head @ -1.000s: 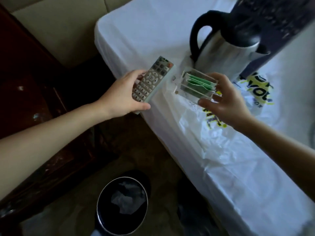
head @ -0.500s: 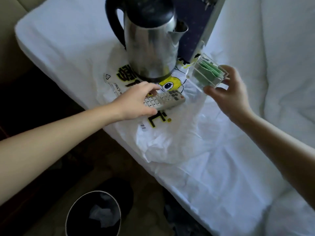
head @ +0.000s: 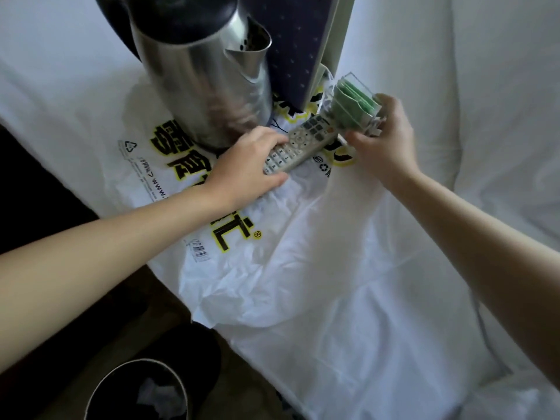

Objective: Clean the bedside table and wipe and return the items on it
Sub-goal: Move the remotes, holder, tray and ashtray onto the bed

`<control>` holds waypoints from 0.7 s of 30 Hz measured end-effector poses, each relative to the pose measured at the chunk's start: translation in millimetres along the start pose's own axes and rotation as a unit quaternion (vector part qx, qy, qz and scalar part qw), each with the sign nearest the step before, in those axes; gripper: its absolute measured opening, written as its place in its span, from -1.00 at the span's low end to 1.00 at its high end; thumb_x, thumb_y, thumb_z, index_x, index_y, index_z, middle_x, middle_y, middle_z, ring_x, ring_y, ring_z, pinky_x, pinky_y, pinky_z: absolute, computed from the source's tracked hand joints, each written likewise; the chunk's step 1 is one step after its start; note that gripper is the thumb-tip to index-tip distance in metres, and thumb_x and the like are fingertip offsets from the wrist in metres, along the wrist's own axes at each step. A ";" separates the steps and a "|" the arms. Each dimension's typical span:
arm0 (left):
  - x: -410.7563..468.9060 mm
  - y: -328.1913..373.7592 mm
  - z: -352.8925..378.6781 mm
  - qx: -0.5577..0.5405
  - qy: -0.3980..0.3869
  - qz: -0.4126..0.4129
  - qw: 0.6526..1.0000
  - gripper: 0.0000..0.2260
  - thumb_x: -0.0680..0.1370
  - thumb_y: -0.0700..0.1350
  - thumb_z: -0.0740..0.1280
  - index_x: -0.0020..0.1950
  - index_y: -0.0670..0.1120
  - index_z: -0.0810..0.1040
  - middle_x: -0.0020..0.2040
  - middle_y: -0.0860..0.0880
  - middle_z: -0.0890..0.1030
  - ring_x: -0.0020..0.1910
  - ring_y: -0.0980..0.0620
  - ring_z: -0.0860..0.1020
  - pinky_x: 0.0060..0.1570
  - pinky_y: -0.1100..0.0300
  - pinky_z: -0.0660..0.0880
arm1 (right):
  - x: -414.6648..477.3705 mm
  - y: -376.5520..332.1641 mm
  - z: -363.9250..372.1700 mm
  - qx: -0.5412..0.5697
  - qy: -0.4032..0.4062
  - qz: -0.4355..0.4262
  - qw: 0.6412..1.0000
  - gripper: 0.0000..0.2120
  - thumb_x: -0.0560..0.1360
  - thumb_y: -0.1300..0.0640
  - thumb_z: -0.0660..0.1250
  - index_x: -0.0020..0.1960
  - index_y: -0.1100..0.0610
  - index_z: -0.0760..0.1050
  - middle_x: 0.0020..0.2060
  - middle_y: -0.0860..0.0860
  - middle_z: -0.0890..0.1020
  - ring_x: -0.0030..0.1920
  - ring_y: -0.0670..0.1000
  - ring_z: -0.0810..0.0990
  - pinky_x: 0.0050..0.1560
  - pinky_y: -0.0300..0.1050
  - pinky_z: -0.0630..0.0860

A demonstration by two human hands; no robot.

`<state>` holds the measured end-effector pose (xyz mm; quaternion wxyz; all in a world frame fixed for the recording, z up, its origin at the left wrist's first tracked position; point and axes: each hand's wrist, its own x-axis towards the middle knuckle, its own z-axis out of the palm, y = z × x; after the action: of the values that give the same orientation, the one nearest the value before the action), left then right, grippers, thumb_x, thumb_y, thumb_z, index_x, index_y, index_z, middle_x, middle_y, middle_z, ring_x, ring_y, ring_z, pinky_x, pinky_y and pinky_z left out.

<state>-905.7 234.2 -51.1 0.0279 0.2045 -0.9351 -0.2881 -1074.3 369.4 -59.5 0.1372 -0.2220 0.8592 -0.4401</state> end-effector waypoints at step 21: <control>-218.9 -106.6 -105.2 0.249 -0.068 0.026 0.966 -0.60 0.48 -0.01 0.22 0.26 -0.14 0.50 0.11 -0.11 0.58 0.07 -0.12 0.55 -0.06 0.01 0.52 | -180.1 -123.1 111.4 -0.159 -0.199 -0.297 0.920 -0.73 0.44 0.21 0.20 0.10 0.16 0.55 -0.08 0.10 0.59 -0.03 0.19 0.54 -0.08 0.07 0.52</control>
<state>-648.5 186.0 -7.8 -0.0802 0.1609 -0.9819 -0.0590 -838.6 319.2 -15.6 0.1309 -0.5692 0.7674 -0.2647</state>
